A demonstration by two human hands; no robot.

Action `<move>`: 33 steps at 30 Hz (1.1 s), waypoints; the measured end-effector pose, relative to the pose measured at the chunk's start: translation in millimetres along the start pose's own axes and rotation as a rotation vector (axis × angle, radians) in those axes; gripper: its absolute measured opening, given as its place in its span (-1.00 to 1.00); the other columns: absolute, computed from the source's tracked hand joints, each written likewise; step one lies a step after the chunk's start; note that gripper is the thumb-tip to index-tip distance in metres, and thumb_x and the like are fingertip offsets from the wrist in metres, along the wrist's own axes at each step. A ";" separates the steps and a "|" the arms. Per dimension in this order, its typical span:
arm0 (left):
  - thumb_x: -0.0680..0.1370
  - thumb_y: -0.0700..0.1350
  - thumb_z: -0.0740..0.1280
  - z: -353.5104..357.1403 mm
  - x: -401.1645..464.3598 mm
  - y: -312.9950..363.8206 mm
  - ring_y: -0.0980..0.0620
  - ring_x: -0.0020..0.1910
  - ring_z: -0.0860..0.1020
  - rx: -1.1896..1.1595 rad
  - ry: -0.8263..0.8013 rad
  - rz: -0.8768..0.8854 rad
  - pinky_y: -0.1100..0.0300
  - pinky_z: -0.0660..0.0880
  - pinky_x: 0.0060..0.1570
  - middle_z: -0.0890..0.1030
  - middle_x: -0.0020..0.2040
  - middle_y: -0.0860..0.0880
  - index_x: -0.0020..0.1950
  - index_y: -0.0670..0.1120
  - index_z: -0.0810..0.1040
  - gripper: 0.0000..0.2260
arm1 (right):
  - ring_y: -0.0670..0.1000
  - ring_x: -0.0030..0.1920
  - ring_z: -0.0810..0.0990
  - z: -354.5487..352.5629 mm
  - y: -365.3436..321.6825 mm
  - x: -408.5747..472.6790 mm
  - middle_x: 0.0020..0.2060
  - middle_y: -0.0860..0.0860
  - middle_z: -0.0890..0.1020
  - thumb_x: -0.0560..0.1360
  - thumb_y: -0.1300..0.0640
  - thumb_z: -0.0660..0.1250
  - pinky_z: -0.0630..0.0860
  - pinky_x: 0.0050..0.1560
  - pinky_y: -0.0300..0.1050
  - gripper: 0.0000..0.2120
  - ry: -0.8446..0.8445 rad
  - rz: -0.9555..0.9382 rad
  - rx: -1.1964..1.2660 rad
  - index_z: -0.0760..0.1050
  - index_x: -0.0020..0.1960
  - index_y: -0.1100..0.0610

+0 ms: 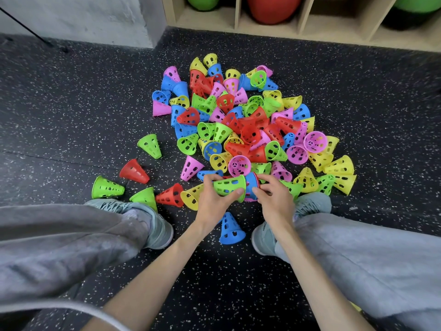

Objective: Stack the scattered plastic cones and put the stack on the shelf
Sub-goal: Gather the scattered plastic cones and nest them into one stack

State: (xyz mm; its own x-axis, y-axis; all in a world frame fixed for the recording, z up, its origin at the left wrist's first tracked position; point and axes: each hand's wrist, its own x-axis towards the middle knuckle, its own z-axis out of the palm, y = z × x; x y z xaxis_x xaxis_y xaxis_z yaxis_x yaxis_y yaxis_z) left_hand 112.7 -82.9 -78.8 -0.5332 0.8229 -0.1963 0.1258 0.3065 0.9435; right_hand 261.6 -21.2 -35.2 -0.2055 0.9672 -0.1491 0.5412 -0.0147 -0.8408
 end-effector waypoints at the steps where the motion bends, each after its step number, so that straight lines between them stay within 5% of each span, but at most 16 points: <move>1: 0.39 0.14 0.60 0.2 -0.8 1.9 0.03 -0.13 0.63 0.039 0.000 0.008 0.06 0.59 -0.08 0.62 -0.02 0.02 0.12 0.05 0.34 -0.47 | -0.10 -0.09 0.70 1.8 0.5 -0.6 -0.16 -0.22 0.71 0.55 0.09 0.41 0.58 0.04 0.03 -0.72 -0.014 -0.002 0.015 0.57 0.23 -0.13; 4: 0.39 0.09 0.62 1.7 -4.9 6.2 0.17 -0.15 0.51 0.109 0.010 0.043 0.12 0.52 -0.11 0.49 -0.07 0.09 0.12 -0.08 0.37 -0.46 | -0.10 -0.09 0.69 5.7 0.9 -2.7 -0.15 -0.23 0.71 0.57 0.15 0.38 0.60 0.07 0.14 -0.70 -0.051 -0.012 0.007 0.59 0.23 -0.14; 10: 0.38 0.06 0.63 -1.5 -5.2 3.6 0.15 -0.12 0.55 0.135 -0.016 0.068 0.11 0.56 -0.14 0.50 -0.05 0.09 0.14 -0.08 0.36 -0.44 | -0.11 -0.11 0.70 7.6 0.8 -3.0 -0.09 -0.18 0.72 0.61 0.24 0.27 0.67 0.01 0.10 -0.67 -0.111 -0.017 0.035 0.61 0.23 -0.09; 19: 0.43 0.04 0.59 -4.1 -3.8 2.5 0.08 0.06 0.55 0.174 -0.098 0.137 0.17 0.53 0.03 0.52 0.02 0.25 0.37 0.11 0.46 -0.44 | -0.08 -0.12 0.70 3.8 -1.9 -4.2 -0.16 -0.18 0.73 0.59 0.22 0.28 0.65 0.00 0.18 -0.67 -0.161 -0.043 0.054 0.62 0.14 -0.18; 27: 0.46 0.20 0.50 -7.2 1.2 -9.5 0.17 0.09 0.48 0.306 -0.144 0.208 0.27 0.42 0.04 0.59 0.11 0.06 0.47 0.29 0.39 -0.39 | -0.14 -0.10 0.68 5.2 -4.9 -4.6 -0.21 -0.15 0.72 0.56 0.14 0.40 0.61 0.10 0.16 -0.71 -0.226 -0.057 0.086 0.55 0.11 -0.27; 33: 0.43 0.23 0.51 -28.5 7.2 -0.8 0.26 0.07 0.59 0.207 -0.223 0.129 0.30 0.50 0.10 0.65 0.05 0.18 0.46 0.17 0.46 -0.38 | -0.09 -0.10 0.68 8.4 -3.8 -6.1 -0.12 -0.14 0.72 0.55 0.12 0.42 0.59 0.09 0.09 -0.77 -0.139 -0.029 0.026 0.61 0.19 -0.06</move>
State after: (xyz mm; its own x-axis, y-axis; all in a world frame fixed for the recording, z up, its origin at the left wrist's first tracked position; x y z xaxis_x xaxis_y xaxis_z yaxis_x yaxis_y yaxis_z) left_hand 84.9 -90.9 -73.4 -0.3081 0.9388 -0.1541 0.3597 0.2649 0.8947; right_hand 254.0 -29.3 -35.5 -0.3327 0.9229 -0.1937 0.5126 0.0046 -0.8586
